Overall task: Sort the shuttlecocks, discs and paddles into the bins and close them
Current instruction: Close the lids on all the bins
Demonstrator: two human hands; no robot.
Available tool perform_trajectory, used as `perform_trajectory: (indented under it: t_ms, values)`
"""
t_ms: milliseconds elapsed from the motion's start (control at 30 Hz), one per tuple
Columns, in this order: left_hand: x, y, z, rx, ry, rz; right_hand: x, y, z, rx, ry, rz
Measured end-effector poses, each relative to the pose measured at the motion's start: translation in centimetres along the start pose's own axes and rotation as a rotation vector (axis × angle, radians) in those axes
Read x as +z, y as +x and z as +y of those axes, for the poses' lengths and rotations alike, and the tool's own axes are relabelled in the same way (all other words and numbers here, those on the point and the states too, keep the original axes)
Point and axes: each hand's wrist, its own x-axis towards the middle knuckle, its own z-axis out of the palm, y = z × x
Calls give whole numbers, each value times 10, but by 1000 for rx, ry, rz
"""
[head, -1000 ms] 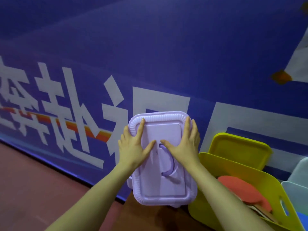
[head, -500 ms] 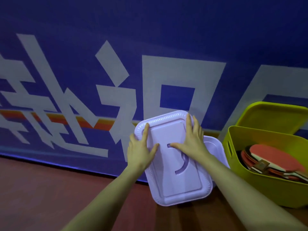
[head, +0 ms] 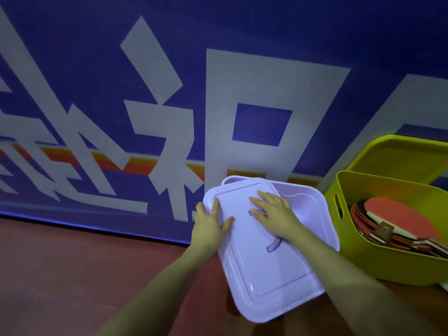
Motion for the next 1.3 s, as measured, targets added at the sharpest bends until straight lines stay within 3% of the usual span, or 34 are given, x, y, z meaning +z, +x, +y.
perform_trajectory:
  t_ms: [100,167,300,533,667,800,967,1300]
  values:
    - [2,0,1,7,128,23,8,-7,9,25,-29,-71]
    - [0,1,-4,106,285,56,11,-11,11,29,-50,-102]
    - [-8,7,-14,232,438,-52,13,-21,3,47,-25,-65]
    - [-10,2,-20,185,383,14,19,-55,-29,49,-15,-10]
    - [-11,-5,-23,152,386,105,27,-70,-42,102,-6,-136]
    - [-13,-13,-33,251,388,126,31,-79,-32,114,-33,-175]
    - [-18,-20,-38,314,540,-66,29,-84,-22,85,-76,-151]
    - [2,-17,-12,351,522,-110,29,-106,19,95,-93,-105]
